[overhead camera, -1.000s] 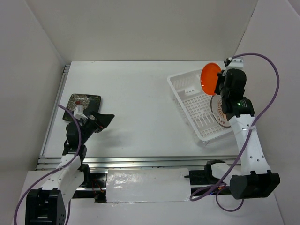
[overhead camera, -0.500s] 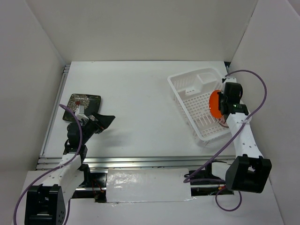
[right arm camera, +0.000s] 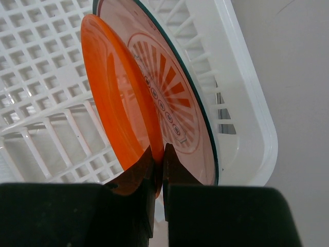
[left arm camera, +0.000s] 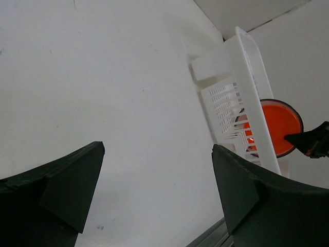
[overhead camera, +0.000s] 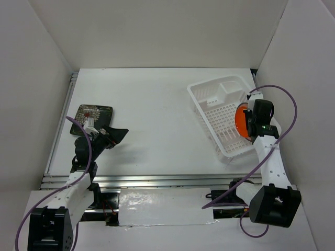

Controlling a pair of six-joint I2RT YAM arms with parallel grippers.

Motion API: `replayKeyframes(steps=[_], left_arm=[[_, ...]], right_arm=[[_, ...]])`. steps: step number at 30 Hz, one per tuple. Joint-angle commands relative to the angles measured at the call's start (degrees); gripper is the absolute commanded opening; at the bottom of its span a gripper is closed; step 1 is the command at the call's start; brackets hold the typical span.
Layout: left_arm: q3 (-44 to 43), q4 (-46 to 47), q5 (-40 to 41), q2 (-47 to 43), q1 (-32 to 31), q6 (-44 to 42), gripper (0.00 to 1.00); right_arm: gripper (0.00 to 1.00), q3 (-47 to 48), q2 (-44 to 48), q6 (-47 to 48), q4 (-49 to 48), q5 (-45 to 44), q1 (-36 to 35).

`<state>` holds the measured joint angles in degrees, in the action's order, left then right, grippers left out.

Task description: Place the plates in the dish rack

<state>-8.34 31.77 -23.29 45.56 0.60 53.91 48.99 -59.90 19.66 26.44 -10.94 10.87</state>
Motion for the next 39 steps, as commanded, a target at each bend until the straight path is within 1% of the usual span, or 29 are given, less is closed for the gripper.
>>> replayKeyframes(steps=[1, 11, 15, 18, 22, 23, 28, 36, 39], left_arm=[[-0.3, 2.8, -1.1, -0.8, -0.2, -1.9, 0.99], [-0.5, 2.1, -0.8, -1.0, -0.2, -2.1, 1.0], [-0.5, 2.0, -0.7, -1.0, -0.2, -2.1, 0.99], [-0.5, 1.9, -0.8, -0.9, -0.2, -2.1, 0.99], [-0.5, 1.8, -0.6, -1.0, -0.2, -2.1, 0.99], [-0.4, 1.8, -0.5, -1.0, -0.2, -2.1, 0.99], [-0.6, 1.5, -0.5, -1.0, -0.2, -2.1, 1.0], [-0.6, 1.3, -0.4, -1.0, -0.2, -2.1, 1.0], [-0.7, 1.0, -0.3, -1.2, -0.2, -2.1, 0.99]], right_arm=[[0.0, 0.0, 0.8, 1.9, -2.4, 1.3, 0.3], [0.01, 0.8, -1.3, 2.6, 1.1, 4.1, 0.2], [0.06, 2.0, -1.7, 2.4, 2.6, 4.8, 0.1], [0.16, 1.4, -1.2, 2.3, 2.0, 4.5, 0.1], [0.23, 0.5, -0.5, 2.4, 0.8, 4.2, 0.1], [0.26, 0.5, -0.4, 2.4, 0.7, 4.1, 0.1], [0.31, 0.8, -0.3, 2.0, 0.7, 2.9, 0.1], [0.33, 1.2, 0.7, 1.4, 0.3, 3.0, 0.1], [0.31, 2.2, 0.2, 1.4, 1.4, 4.0, 0.1]])
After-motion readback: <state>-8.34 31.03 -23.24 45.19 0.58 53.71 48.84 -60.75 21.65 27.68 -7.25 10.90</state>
